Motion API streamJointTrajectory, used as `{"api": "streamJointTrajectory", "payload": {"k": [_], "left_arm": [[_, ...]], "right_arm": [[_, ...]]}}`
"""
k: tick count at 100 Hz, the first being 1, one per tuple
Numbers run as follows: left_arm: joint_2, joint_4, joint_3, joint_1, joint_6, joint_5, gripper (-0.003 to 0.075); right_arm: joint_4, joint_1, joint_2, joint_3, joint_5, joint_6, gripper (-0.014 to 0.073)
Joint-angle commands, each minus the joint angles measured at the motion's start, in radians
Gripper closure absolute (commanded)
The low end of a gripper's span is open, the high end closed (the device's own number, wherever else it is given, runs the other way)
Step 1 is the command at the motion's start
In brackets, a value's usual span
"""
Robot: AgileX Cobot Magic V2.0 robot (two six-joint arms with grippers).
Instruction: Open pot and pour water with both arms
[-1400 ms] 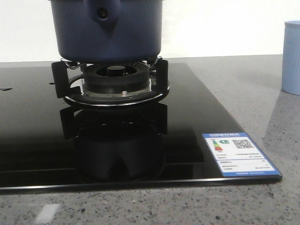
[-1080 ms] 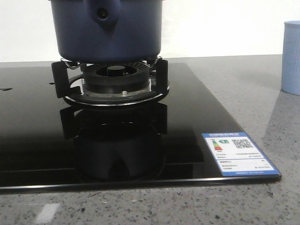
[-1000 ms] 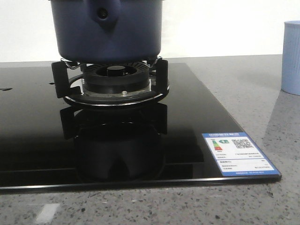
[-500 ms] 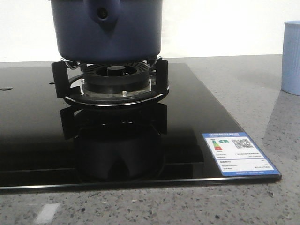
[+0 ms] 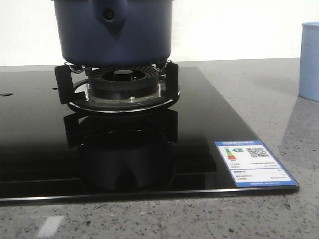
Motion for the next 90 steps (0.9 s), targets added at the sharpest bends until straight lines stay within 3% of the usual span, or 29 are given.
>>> {"api": "streamJointTrajectory", "payload": {"k": [1, 16, 42, 55, 67, 90], "left_arm": [[-0.027, -0.295, 0.039, 0.001, -0.006, -0.152, 0.0740], [-0.027, -0.663, 0.039, 0.001, -0.006, -0.231, 0.0739], [-0.027, -0.689, 0.007, 0.001, -0.006, -0.167, 0.0739], [-0.013, -0.589, -0.064, 0.001, 0.013, 0.038, 0.0739], [0.050, -0.560, -0.155, 0.001, 0.152, 0.245, 0.0739], [0.290, -0.582, -0.342, 0.001, 0.398, 0.551, 0.0738]], "right_arm": [[0.096, -0.003, -0.020, 0.004, -0.073, -0.001, 0.0659], [0.181, -0.003, -0.020, -0.035, 0.007, 0.008, 0.0659], [0.131, -0.003, 0.070, -0.243, 0.254, 0.006, 0.0659], [0.103, -0.003, 0.187, -0.388, 0.457, -0.012, 0.0659], [0.116, 0.010, 0.310, -0.527, 0.695, -0.012, 0.0659], [0.319, 0.124, 0.479, -0.685, 0.997, -0.041, 0.0659]]}}
